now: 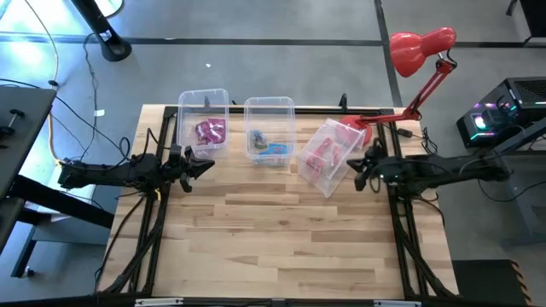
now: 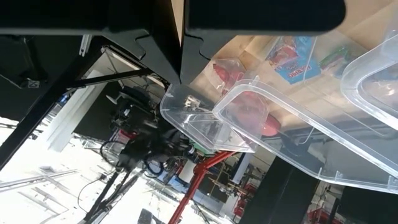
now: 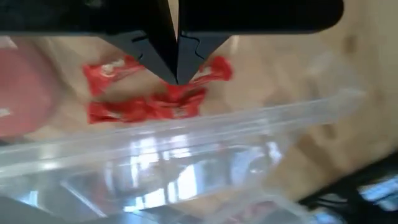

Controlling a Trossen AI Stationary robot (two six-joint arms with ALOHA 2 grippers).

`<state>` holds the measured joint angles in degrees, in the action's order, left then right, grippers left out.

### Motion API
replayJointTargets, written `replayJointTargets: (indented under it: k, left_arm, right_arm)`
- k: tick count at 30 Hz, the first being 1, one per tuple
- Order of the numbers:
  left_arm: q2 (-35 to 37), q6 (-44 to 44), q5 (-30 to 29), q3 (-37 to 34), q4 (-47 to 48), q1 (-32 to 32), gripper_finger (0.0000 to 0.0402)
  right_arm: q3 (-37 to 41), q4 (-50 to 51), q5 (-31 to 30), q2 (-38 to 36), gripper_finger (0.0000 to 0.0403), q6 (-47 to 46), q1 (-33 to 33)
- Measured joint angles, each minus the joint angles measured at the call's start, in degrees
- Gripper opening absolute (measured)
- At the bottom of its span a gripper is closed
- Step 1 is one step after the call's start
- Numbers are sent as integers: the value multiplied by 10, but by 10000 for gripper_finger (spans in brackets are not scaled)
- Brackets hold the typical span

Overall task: Sort candy
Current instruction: Adjust the right transparent bin

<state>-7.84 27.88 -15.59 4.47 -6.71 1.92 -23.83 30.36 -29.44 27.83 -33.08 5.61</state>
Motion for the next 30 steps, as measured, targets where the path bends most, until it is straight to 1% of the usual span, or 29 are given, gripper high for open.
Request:
replayJointTargets:
  k: [3,6,10,15,17,19,22,24,27,30]
  left_arm:
    - [0,0,0,0,0,0,0]
    - [0,0,0,0,0,0,0]
    - [0,0,0,0,0,0,0]
    - [0,0,0,0,0,0,0]
    - [0,0,0,0,0,0,0]
    - [0,0,0,0,0,0,0]
    - [0,0,0,0,0,0,0]
    - [0,0,0,0,0,0,0]
    - [0,0,0,0,0,0,0]
    - [0,0,0,0,0,0,0]
  right_arm:
    - [4,-10,-20,29,0,-3,-22]
    - [3,-65,-25,56,0,29,-51]
    - [-19,-144,-13,91,0,90,-92]
    - [-73,-159,14,139,0,149,-145]
    - [-90,-171,33,163,0,175,-168]
    - [-102,-205,59,192,0,201,-191]
    - [-115,-270,111,244,0,225,-227]
    - [-129,-296,145,282,0,229,-245]
    - [-161,-309,169,335,0,234,-258]
    - [-208,-314,195,386,0,263,-264]
